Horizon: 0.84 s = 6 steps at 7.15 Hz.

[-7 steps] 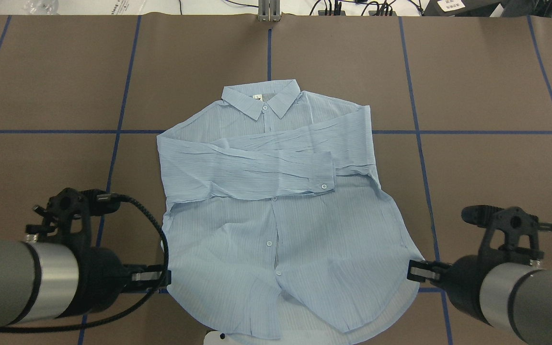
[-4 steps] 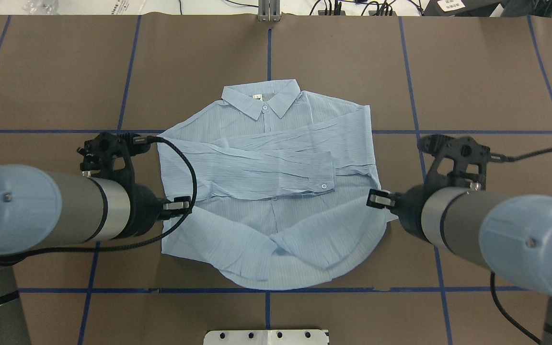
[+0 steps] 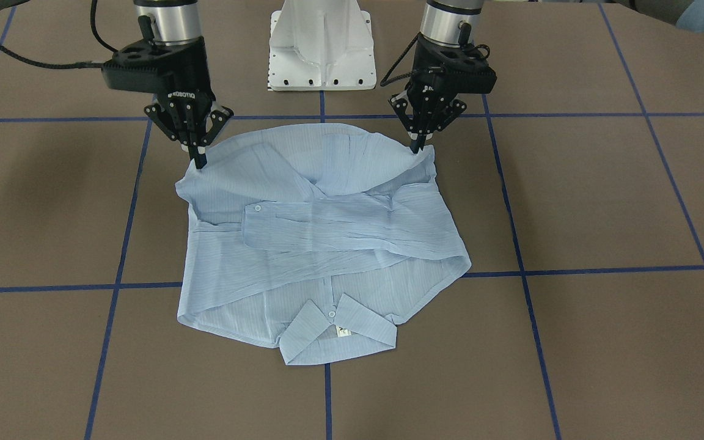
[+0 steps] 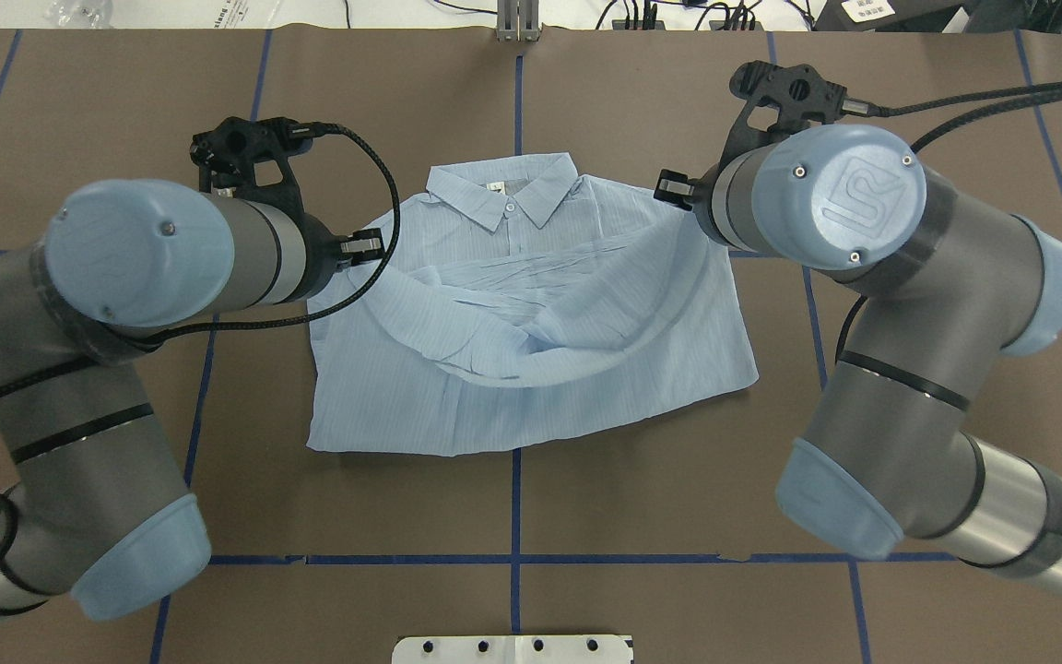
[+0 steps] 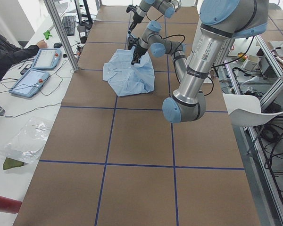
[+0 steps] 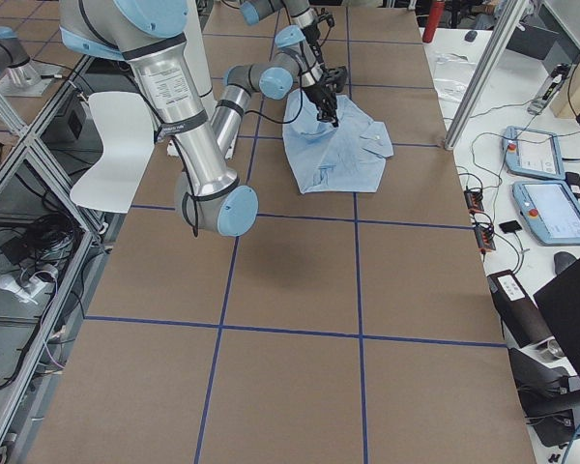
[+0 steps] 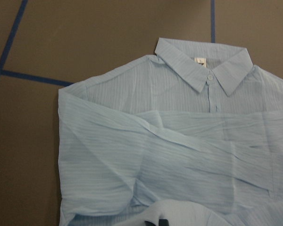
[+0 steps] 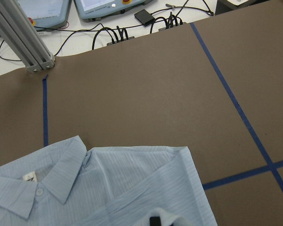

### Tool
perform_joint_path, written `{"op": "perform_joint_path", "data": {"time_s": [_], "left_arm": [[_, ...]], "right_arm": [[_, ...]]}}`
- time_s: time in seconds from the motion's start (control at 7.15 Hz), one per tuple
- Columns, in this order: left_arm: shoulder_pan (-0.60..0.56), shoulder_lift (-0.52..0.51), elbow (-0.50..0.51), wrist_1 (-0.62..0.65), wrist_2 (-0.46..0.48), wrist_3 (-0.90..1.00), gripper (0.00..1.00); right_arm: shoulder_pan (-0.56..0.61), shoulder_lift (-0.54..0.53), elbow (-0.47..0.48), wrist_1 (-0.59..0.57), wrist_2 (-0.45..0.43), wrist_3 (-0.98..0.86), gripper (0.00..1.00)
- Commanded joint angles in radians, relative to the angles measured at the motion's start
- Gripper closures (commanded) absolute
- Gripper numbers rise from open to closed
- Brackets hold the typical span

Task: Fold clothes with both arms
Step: 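Lift the hem with both grippers and fold it toward the collar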

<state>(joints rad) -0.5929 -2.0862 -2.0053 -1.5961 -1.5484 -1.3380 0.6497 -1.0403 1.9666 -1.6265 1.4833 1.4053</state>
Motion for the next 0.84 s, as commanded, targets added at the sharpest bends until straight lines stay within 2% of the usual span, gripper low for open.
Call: {"op": "perform_joint_path", "data": {"time_s": [0.0, 0.14, 0.28, 0.42, 0.56, 0.7], "left_arm": [[-0.059, -0.011, 0.27, -0.252, 0.002, 0.084, 1.0], [-0.061, -0.012, 0.384, -0.347, 0.002, 0.109, 1.0], [-0.064, -0.011, 0.454, -0.387, 0.002, 0.143, 1.0], [-0.088, -0.011, 0.479, -0.434, -0.001, 0.193, 1.0], [-0.119, -0.011, 0.518, -0.493, -0.013, 0.265, 1.0], [-0.145, -0.011, 0.542, -0.511, -0.065, 0.305, 1.0]], "right_arm": [[0.06, 0.064, -0.266, 0.152, 0.034, -0.055, 1.0], [0.061, 0.08, -0.379, 0.225, 0.038, -0.077, 1.0], [0.071, 0.08, -0.444, 0.287, 0.061, -0.109, 1.0], [0.08, 0.083, -0.493, 0.298, 0.078, -0.138, 1.0], [0.097, 0.083, -0.511, 0.303, 0.116, -0.185, 1.0], [0.122, 0.083, -0.511, 0.303, 0.17, -0.23, 1.0]]}}
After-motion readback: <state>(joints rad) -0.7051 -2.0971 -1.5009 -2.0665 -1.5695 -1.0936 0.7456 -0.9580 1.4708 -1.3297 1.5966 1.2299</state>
